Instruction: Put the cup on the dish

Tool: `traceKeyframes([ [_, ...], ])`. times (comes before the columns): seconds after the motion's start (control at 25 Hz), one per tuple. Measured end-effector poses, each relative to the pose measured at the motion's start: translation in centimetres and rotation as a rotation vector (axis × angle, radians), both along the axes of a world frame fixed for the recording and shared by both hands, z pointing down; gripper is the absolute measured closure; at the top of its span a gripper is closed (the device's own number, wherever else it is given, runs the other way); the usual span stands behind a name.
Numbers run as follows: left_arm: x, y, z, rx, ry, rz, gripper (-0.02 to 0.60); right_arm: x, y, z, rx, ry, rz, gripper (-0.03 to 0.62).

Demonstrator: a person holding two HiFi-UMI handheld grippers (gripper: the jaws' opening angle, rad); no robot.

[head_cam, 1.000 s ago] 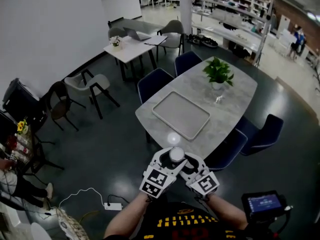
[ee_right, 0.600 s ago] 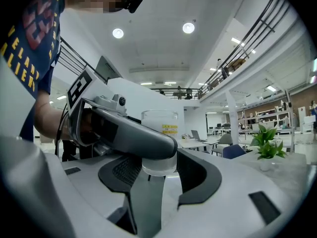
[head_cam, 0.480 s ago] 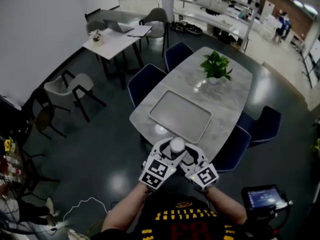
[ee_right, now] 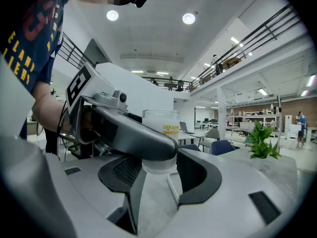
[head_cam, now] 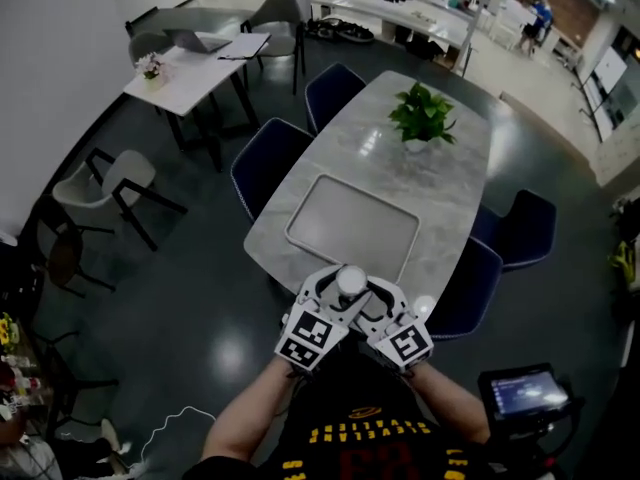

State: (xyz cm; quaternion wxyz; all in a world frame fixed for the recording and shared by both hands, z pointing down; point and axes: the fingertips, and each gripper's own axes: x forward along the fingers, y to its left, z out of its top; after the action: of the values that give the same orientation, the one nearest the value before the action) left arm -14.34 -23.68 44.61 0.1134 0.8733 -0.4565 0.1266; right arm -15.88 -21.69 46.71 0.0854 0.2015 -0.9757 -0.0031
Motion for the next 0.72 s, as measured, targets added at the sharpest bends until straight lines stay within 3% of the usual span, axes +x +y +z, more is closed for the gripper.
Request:
traceKeyframes([
  [0.52,-1.1,-9.7,3.9,-0.045,-0.033,0.018,0.324,-1.3,-9.6,3.9,-0.039,0.019,0.003,0.368],
  [0.72,-1.3,-13.3,6.3,-0.075,-0.009,0.01,0.324,-1.5,-13.2,6.1,-0.059,0.058,-0.006,0.368],
])
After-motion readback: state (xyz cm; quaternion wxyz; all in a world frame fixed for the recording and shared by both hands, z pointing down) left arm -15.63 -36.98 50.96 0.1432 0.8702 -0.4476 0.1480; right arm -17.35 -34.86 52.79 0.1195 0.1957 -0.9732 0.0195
